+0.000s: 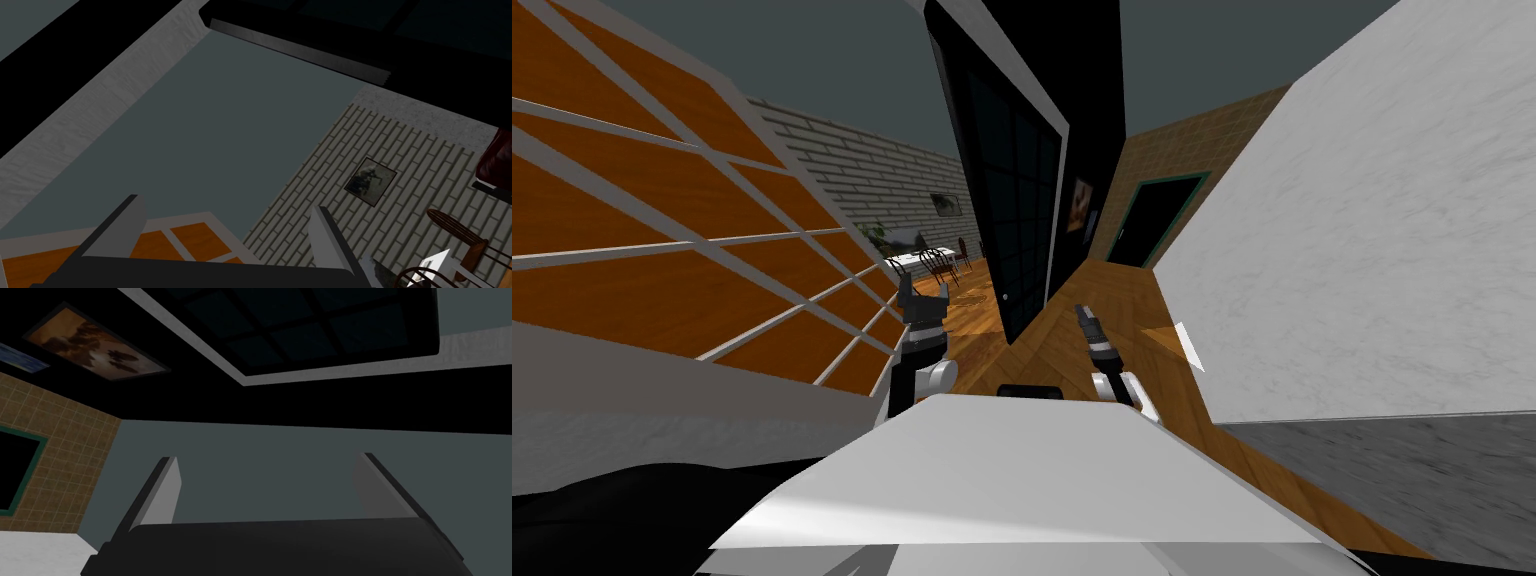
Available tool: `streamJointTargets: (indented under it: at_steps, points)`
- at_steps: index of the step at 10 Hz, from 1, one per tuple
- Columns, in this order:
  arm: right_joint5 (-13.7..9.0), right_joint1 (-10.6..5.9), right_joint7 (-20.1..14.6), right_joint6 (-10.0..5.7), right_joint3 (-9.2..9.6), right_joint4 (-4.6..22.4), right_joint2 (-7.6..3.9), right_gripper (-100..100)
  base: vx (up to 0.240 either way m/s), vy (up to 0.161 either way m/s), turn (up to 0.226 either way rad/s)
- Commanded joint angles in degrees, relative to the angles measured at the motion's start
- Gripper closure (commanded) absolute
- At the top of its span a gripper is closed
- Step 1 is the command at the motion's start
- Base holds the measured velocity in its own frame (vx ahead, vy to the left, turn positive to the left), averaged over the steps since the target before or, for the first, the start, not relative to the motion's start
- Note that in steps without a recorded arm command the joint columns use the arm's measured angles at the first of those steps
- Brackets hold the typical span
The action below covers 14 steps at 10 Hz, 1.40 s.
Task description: Push the door open
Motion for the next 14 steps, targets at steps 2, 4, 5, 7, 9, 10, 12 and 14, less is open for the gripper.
streamJointTargets:
  at_steps: [2, 4, 5, 7, 9, 10, 12, 14]
  points:
    - [3.5, -1.02, 2.2, -2.57, 0.05, 3.6, -0.08, -100, 0.1, 0.031, -0.055]
    - [6.2, -1.87, 3.8, -4.39, 0.1, 6.4, -0.11, -100, 0.102, 0.043, -0.05]
    - [7.5, -2.3, 4.6, -5.32, 0.13, 7.8, -0.1, -100, 0.088, 0.04, -0.067]
    - [10.3, -3.16, 6.3, -7.17, 0.19, 10.6, -0.07, -100, 0.095, 0.035, -0.056]
    - [13.0, -4.02, 7.9, -9.03, 0.25, 13.3, -0.02, -100, 0.097, 0.036, -0.059]
    - [14.4, -4.45, 8.7, -9.95, 0.28, 14.7, 0.04, -100, 0.098, 0.044, -0.061]
    - [17.1, -5.31, 10.4, -11.81, 0.33, 17.5, 0.16, -100, 0.089, 0.039, -0.06]
    - [19.8, -6.16, 12.0, -13.65, 0.39, 20.3, 0.29, -100, 0.078, 0.048, -0.053]
